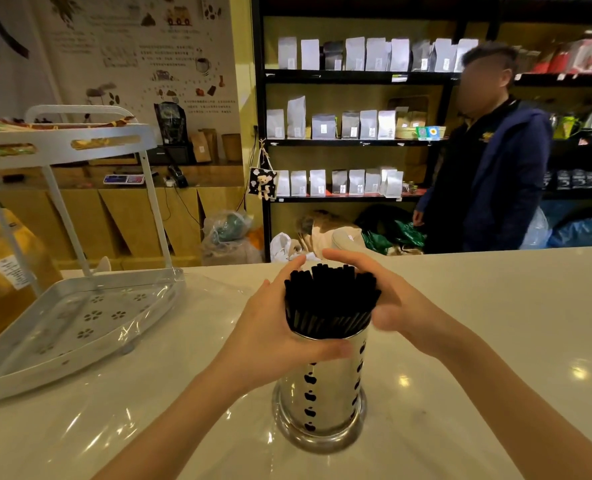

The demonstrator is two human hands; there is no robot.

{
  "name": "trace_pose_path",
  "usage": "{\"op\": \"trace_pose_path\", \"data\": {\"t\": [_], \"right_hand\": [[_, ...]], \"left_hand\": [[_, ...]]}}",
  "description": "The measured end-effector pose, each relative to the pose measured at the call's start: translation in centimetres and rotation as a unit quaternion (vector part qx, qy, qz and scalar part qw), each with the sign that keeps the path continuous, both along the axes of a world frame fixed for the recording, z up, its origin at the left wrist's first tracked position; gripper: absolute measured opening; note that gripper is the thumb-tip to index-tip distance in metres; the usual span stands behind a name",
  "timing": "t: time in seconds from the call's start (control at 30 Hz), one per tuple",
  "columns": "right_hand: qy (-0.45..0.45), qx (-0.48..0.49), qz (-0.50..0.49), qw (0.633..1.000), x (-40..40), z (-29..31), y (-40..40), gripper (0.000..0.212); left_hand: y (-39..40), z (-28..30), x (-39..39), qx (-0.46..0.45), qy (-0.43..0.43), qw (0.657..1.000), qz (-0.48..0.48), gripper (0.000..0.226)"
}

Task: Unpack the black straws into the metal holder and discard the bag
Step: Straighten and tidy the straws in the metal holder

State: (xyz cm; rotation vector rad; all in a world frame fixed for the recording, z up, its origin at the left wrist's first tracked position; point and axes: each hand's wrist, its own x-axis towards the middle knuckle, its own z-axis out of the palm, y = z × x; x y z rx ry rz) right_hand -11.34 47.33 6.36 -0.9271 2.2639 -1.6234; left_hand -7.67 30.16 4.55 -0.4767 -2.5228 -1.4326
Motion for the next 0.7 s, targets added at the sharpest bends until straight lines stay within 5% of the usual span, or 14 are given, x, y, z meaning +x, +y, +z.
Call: {"op": "trace_pose_path", "data": {"t": [0.1, 0.23, 0.47, 0.7], "right_hand": [[0.028, -0.002, 0.005, 1.0, -0.5, -1.0, 1.2, 0.085], [0.034, -0.012, -0.019, 0.999, -0.6, -0.9, 1.2, 0.086], [0.053, -0.019, -0.044, 0.997, -0.4, -0.8, 0.9, 0.068], [0.089, -0.04, -0.078, 0.992, -0.4, -1.0, 0.4, 0.046]], "left_hand": [[0.3, 0.2, 0.3, -0.019, 0.018, 1.0, 0.01, 0.103], [0.5, 0.8, 0.6, -0.029, 0.048, 0.998, -0.01, 0.057], [0.2, 0.5, 0.6, -0.053, 0.047, 0.996, -0.051, 0.055], [-0.1, -0.1, -0.1, -0.031, 0.065, 0.996, -0.044, 0.028]]}}
